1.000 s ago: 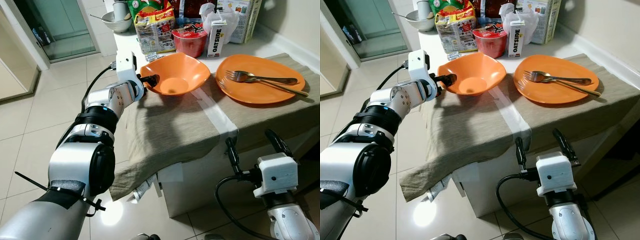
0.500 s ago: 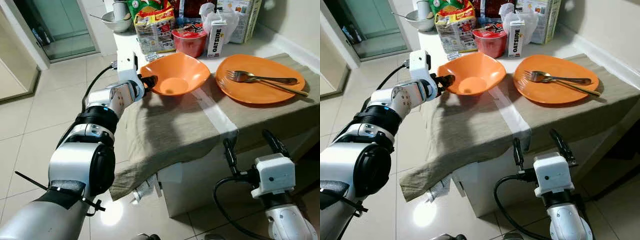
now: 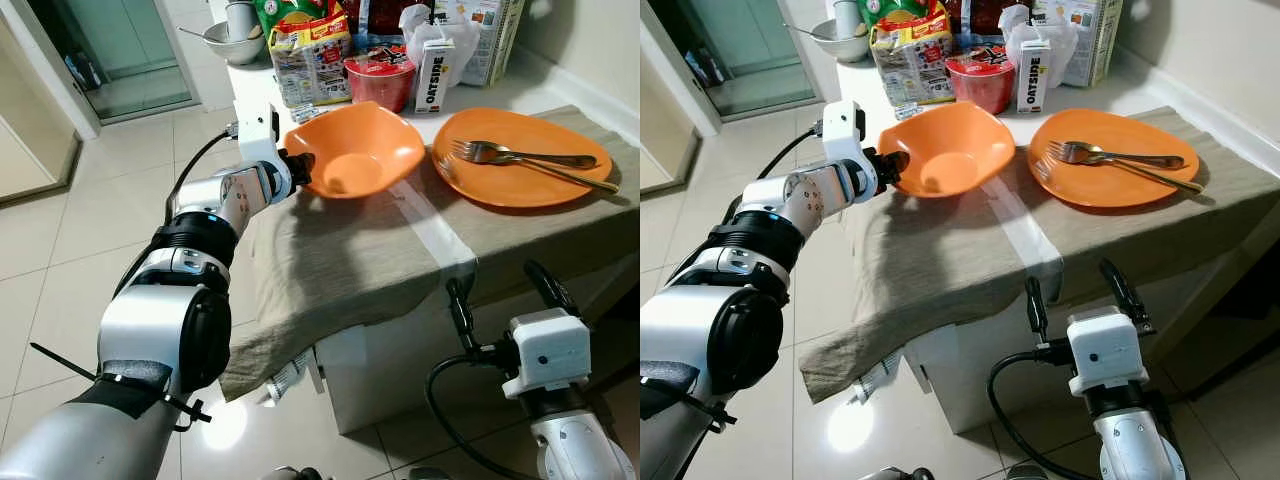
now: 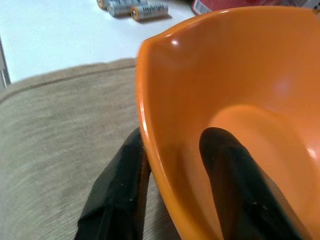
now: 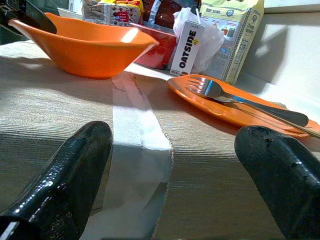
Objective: Setting the table
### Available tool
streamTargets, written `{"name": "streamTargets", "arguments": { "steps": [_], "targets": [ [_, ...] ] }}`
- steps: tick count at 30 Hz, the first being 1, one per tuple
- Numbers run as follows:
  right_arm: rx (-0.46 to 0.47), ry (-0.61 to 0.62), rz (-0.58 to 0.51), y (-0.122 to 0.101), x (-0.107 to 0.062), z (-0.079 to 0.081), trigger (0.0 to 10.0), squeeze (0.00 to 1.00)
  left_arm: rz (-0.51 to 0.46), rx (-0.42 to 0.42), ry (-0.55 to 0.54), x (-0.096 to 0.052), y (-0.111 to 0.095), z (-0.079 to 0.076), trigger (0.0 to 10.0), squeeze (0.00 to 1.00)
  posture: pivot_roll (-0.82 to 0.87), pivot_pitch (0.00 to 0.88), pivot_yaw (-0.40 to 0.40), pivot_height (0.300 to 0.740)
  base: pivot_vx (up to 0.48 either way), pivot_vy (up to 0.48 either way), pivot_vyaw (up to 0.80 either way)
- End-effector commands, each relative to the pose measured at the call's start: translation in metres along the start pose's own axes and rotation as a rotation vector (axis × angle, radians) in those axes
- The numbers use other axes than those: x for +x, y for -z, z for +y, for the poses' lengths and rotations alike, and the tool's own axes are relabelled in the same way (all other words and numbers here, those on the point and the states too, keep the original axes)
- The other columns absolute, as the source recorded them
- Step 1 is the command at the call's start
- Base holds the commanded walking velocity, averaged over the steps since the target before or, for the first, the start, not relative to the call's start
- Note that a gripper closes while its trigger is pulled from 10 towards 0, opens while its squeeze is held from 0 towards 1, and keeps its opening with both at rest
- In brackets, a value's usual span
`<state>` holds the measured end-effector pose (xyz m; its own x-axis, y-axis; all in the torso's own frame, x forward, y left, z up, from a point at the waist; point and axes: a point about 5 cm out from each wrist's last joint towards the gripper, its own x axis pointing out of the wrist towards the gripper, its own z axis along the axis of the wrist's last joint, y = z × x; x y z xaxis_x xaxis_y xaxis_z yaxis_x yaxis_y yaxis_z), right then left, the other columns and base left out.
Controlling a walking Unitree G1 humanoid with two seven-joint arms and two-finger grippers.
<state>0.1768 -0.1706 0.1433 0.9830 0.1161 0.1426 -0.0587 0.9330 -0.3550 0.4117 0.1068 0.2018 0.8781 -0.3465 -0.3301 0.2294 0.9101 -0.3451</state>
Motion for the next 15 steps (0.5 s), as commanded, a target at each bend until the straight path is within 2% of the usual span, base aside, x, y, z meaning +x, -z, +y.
{"name": "streamTargets", "arguments": {
  "steps": [1, 7, 10, 15],
  "targets": [
    [-0.005, -0.003, -0.011, -0.006, -0.001, 0.002, 10.0, 0.0, 0.026, -0.009, 0.007, 0.0, 0.004, 0.001, 0.0, 0.0, -0.28, 0.067, 0.147, 0.74, 0.0, 0.0, 0.0],
    [-0.004, -0.003, -0.009, -0.006, -0.002, 0.002, 10.0, 0.0, 0.007, -0.018, 0.015, 0.0, 0.0, -0.001, 0.0, 0.0, -0.28, 0.068, 0.148, 0.74, 0.0, 0.0, 0.0],
    [-0.002, -0.004, -0.007, -0.005, -0.002, 0.003, 10.0, 0.0, -0.03, -0.023, 0.032, -0.002, -0.009, -0.002, 0.0, 0.0, -0.27, 0.063, 0.147, 0.74, 0.0, 0.0, 0.0],
    [-0.001, -0.006, -0.006, -0.004, -0.001, 0.003, 10.0, 0.0, -0.05, -0.001, 0.047, -0.003, -0.014, -0.004, 0.0, 0.0, -0.27, 0.06, 0.147, 0.74, 0.0, 0.0, 0.0]
  ]
}}
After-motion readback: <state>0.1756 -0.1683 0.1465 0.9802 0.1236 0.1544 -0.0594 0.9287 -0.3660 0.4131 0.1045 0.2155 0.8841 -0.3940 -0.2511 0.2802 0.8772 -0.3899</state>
